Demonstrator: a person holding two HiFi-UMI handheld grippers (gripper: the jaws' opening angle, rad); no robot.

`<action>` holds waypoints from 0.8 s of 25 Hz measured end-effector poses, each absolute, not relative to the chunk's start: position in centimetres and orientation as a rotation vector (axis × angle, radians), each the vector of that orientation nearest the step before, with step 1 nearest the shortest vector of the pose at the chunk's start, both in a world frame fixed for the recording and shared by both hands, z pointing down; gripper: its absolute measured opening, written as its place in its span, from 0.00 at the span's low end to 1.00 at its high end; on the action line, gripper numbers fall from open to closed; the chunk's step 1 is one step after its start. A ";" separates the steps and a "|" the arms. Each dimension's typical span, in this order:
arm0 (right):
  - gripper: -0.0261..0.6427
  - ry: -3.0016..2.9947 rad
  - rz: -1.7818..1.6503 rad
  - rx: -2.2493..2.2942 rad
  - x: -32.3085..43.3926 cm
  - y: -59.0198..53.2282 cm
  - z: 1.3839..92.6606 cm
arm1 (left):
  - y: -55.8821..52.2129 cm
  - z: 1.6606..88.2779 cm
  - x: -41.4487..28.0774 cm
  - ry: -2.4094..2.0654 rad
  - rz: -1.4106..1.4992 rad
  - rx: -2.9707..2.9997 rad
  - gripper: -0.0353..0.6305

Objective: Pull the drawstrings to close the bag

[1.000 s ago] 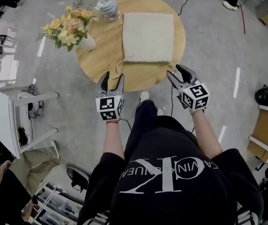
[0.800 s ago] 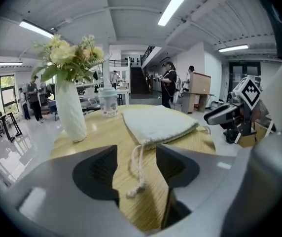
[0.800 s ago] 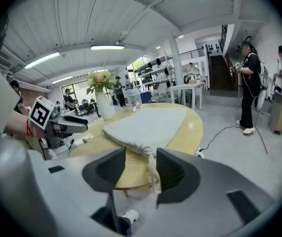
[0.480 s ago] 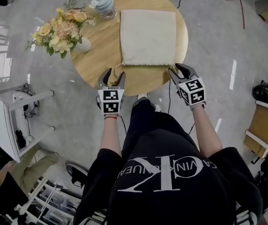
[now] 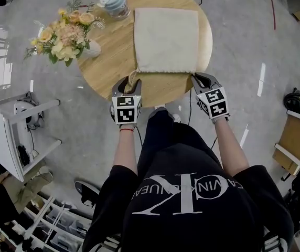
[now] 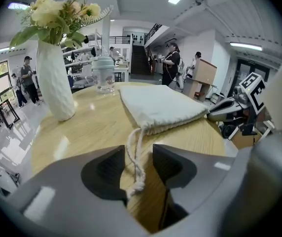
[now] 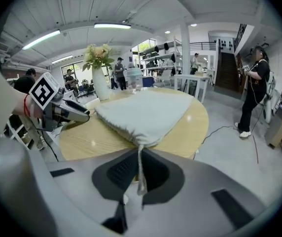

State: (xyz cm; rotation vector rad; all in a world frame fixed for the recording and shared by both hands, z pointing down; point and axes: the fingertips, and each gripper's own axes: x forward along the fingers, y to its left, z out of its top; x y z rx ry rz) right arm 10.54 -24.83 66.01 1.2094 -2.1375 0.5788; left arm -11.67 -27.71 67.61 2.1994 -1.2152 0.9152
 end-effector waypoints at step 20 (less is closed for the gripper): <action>0.07 -2.301 0.336 1.322 11.5 -28.4 56.6 | -31.9 57.4 -12.5 -1.434 0.544 2.237 0.08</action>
